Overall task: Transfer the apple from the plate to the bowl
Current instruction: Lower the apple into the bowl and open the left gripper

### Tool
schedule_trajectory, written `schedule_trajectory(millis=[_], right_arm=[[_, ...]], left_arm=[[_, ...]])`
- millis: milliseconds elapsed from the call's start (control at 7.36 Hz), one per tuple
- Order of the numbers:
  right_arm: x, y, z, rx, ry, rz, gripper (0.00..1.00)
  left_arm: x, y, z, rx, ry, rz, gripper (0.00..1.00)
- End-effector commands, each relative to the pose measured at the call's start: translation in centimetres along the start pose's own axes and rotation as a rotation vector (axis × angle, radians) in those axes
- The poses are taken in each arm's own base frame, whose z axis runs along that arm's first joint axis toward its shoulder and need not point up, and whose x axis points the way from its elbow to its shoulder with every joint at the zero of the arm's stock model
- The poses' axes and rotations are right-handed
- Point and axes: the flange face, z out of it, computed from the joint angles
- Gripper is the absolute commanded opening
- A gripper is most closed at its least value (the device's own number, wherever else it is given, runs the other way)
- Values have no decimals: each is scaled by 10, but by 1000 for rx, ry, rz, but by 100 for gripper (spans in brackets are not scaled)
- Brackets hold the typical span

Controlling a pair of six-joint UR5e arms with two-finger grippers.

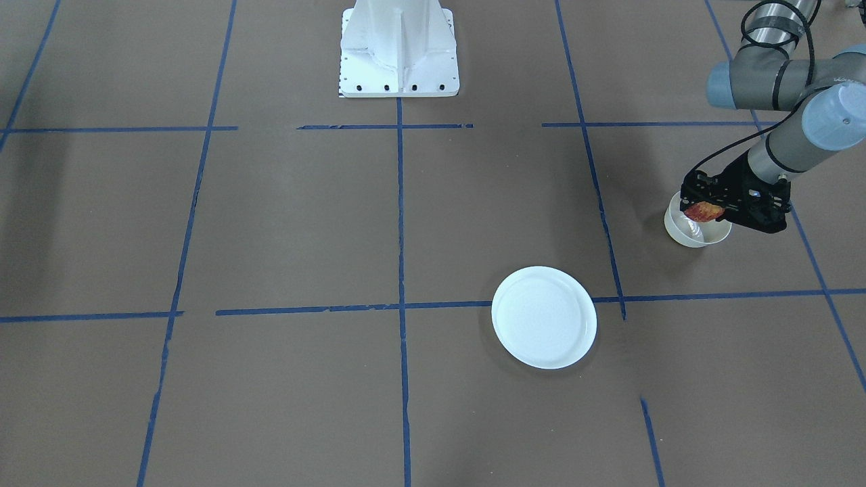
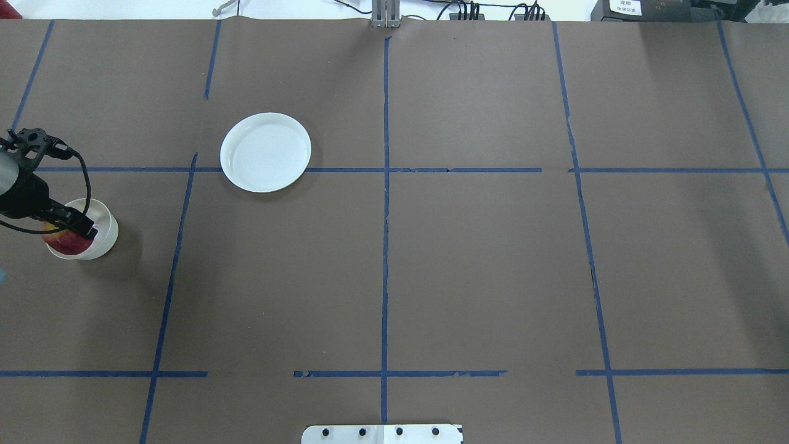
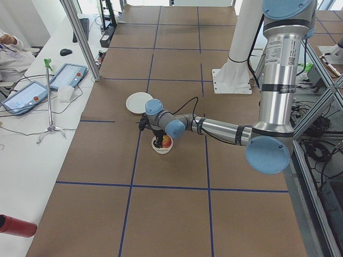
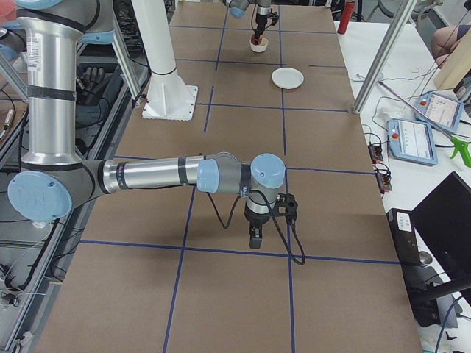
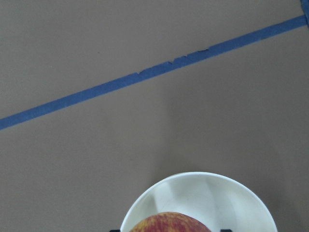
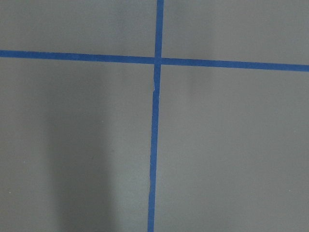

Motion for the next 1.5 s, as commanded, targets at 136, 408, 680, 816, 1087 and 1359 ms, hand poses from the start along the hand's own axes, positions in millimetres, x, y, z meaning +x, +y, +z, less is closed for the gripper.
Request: schedule_trajectory(millis=[136, 408, 680, 816, 1087, 1359], right_arm=[[0, 0, 0, 0, 0, 0, 100], [0, 0, 0, 0, 0, 0, 100], [0, 0, 0, 0, 0, 0, 100], [0, 0, 0, 0, 0, 0, 100], [0, 0, 0, 0, 0, 0, 100], [0, 0, 0, 0, 0, 0, 100]], left_arm=[[0, -2, 9, -15, -1, -1, 11], [5, -7, 8, -10, 2, 6, 54], [6, -8, 7, -6, 4, 18, 100], [11, -10, 2, 5, 8, 24, 100], [26, -10, -19, 33, 18, 47, 100], [31, 20, -48, 70, 25, 84, 100]])
